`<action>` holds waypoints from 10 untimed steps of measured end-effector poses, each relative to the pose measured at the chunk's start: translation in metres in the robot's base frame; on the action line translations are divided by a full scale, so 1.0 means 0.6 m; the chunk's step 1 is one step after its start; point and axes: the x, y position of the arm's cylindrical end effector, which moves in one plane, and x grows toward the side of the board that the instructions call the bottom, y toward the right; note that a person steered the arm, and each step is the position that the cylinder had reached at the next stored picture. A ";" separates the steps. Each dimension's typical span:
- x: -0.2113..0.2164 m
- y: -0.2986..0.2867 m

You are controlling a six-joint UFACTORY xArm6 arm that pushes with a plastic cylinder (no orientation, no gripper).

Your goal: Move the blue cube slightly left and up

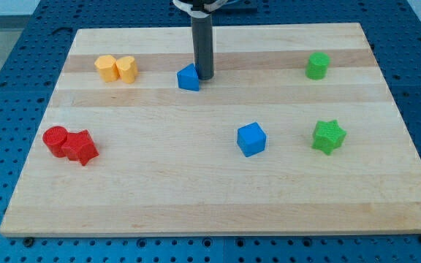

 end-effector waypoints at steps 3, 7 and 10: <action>0.156 0.147; 0.279 0.084; 0.264 0.056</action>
